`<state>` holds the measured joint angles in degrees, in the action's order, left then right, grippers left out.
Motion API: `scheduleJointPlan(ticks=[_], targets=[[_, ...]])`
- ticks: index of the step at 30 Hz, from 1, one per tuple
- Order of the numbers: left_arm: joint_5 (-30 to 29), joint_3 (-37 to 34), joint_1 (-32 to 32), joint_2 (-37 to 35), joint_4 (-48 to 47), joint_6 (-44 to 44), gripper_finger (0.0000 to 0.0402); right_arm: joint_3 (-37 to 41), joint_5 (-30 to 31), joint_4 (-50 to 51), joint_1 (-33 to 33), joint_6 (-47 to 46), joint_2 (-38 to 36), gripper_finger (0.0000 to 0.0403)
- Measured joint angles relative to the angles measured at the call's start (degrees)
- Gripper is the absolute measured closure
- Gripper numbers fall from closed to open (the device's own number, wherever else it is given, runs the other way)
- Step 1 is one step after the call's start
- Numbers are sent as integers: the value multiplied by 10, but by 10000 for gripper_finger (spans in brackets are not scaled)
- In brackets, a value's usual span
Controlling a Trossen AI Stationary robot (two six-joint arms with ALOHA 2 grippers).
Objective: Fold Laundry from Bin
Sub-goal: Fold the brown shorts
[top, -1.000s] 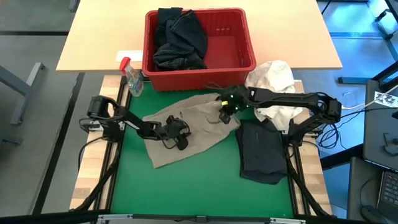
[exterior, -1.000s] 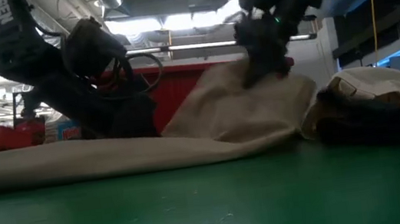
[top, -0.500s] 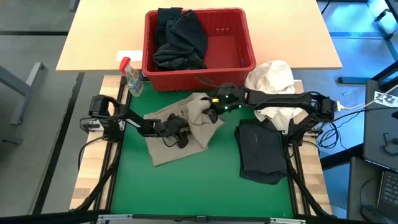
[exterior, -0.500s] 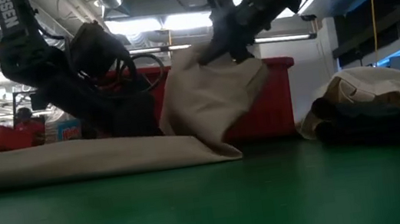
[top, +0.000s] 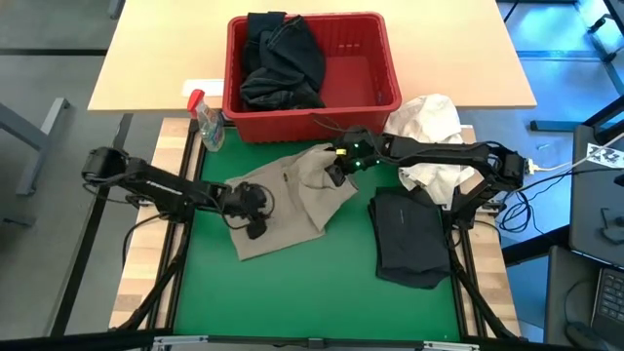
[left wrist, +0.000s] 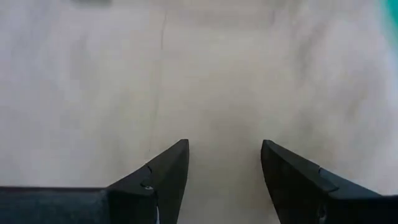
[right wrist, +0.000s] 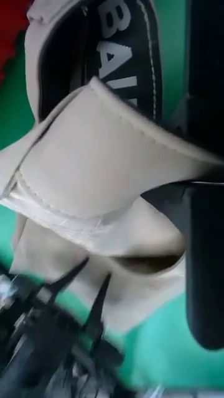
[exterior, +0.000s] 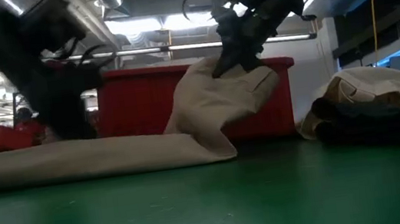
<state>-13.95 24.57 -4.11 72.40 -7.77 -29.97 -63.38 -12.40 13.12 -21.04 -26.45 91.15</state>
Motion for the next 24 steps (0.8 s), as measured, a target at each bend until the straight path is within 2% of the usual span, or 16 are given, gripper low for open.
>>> scheduleJointPlan(ticks=[5, 11, 16, 21, 24], targets=[[-32, -69, -4, 38, 153, -17, 206, 0, -22, -102, 28, -54, 15, 382], [-36, -74, 8, 106, 284, -4, 206, 0, -14, -254, 62, -125, 84, 382], [-34, -70, 7, 127, 308, 6, 206, -9, 12, -362, 80, -184, 141, 382], [-19, -72, 8, 102, 296, 7, 206, -37, 24, -372, 97, -207, 174, 381], [5, -71, 8, 60, 274, 16, 206, -57, 33, -374, 106, -201, 188, 381]])
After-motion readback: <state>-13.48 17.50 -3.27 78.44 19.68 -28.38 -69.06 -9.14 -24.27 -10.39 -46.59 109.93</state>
